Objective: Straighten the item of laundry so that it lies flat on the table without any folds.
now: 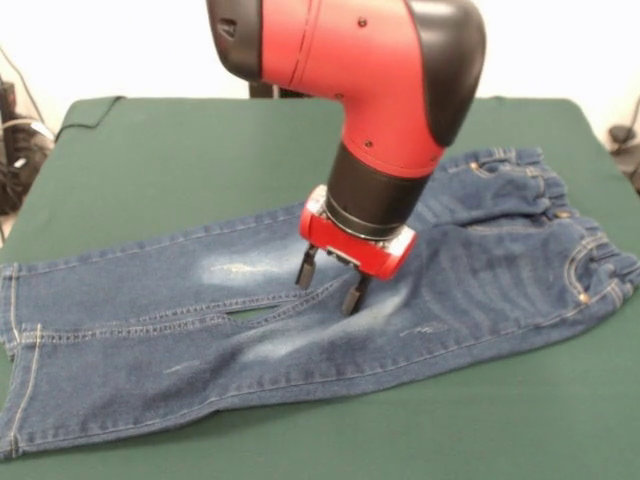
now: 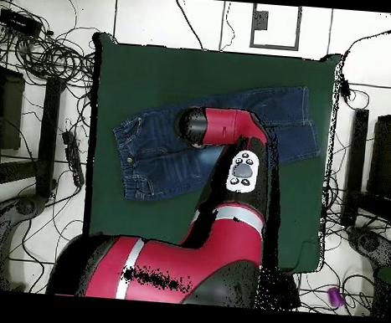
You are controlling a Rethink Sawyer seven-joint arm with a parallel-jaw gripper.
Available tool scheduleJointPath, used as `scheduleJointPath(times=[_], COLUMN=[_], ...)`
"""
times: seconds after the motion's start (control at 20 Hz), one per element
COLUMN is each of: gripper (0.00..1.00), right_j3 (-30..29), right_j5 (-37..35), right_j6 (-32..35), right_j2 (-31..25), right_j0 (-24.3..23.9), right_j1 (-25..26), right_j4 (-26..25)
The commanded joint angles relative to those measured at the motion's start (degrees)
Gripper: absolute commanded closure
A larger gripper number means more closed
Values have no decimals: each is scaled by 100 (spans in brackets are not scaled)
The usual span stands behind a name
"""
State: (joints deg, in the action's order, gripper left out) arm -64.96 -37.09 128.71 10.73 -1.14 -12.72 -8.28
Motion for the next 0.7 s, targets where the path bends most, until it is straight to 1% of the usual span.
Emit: scheduleJointPath(times=[0.05,0.3,0.55,0.7], gripper=[0,0,0,0], right_j3=[153,581,841,1030], right_j5=[36,-6,-238,-215], right_j6=[1303,1213,1180,1156], right_j2=[-178,-162,-137,-141], right_j0=[257,245,275,256], right_j1=[341,645,737,866], right_j4=[398,359,376,380])
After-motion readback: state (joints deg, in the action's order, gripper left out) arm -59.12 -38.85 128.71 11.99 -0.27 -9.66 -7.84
